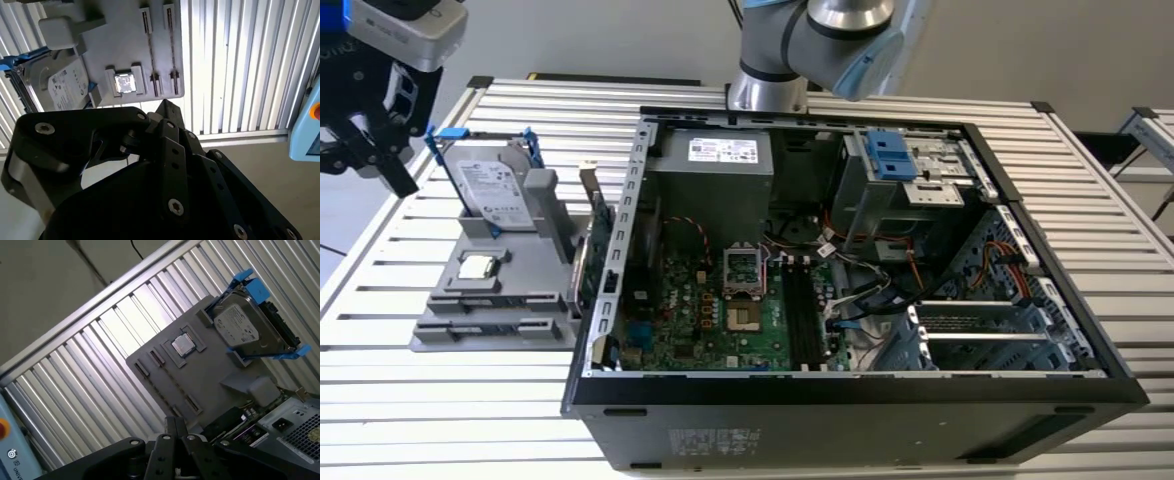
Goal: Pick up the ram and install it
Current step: 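Pick up the ram and move it above insertion slot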
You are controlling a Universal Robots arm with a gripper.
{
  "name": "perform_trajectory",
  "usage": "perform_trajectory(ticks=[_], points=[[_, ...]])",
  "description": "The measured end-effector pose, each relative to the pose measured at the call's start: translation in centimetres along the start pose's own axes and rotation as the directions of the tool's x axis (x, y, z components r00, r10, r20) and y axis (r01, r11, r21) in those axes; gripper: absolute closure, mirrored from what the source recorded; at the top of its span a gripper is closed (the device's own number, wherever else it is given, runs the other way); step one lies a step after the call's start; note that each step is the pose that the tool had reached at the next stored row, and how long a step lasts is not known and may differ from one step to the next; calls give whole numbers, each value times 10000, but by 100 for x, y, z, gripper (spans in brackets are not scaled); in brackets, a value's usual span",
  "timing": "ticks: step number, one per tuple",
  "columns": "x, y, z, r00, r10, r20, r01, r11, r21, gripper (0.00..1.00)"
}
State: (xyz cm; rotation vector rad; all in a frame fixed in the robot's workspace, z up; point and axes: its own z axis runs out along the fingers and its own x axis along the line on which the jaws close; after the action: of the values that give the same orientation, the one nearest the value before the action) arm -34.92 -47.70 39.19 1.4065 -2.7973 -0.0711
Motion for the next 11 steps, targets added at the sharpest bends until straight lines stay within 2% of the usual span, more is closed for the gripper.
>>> perform_trajectory(ticks=[4,11], points=[[-2,-2,0,9993,-375,-17,375,9993,-5,100],[-8,-10,-1,9949,-1005,-45,1005,9949,-15,100]])
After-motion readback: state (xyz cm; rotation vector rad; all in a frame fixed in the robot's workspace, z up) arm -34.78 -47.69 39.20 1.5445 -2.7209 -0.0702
